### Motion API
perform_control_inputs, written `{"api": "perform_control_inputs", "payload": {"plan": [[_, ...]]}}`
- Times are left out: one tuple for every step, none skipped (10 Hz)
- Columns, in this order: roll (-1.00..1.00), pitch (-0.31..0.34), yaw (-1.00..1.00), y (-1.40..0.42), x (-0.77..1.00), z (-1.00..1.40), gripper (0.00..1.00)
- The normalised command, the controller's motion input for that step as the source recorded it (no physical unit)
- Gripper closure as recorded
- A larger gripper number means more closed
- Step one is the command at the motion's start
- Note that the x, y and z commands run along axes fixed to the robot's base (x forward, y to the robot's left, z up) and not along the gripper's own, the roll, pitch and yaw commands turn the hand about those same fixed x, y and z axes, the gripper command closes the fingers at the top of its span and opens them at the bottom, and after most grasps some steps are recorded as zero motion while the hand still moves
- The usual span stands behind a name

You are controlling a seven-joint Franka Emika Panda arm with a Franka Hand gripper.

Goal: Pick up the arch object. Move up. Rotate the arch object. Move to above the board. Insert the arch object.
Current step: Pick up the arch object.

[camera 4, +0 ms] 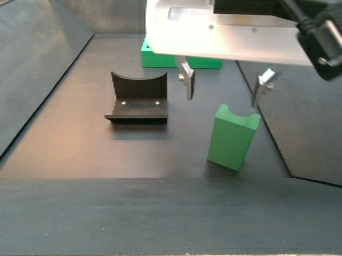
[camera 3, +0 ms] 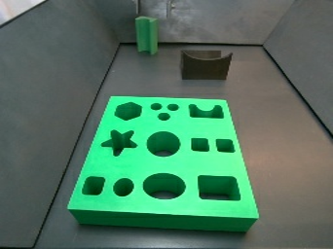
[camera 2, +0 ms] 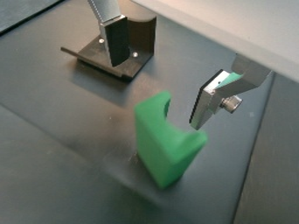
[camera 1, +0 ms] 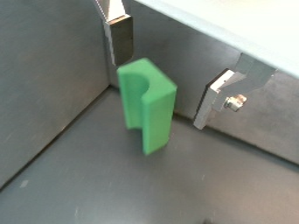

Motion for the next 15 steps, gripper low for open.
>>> {"api": "perform_control_inputs", "payload": {"plan": [[-0.12, 0.101, -0.43, 0.44, -0.05, 0.0, 0.0], [-0.24, -0.003, -0.58, 0.09, -0.23, -0.05, 0.0], [-0.38, -0.1, -0.52, 0.04, -0.19, -0.08, 0.0], [-0.46, -0.167, -0.49, 0.03, -0.11, -0.13, 0.0], [-0.47, -0.177, -0.5, 0.02, -0.09, -0.11, 0.0], [-0.49, -0.193, -0.41, 0.1, -0.12, -0.09, 0.0], [-0.45, -0.217, -0.32, 0.15, 0.0, -0.17, 0.0], [-0.23, -0.171, -0.14, 0.05, 0.01, -0.43, 0.0], [-0.06, -0.17, 0.0, 0.0, 0.0, -0.56, 0.0], [0.02, -0.21, 0.02, 0.0, 0.0, -0.61, 0.0], [0.11, -0.209, 0.14, 0.0, -0.03, -0.57, 0.0], [0.14, -0.214, 0.16, 0.0, -0.08, -0.52, 0.0], [0.0, -0.06, 0.0, 0.0, -0.09, 0.0, 0.0], [0.0, 0.019, 0.0, 0.0, 0.0, 0.0, 0.0], [0.0, 0.0, 0.0, 0.0, 0.0, 0.0, 0.0]]}}
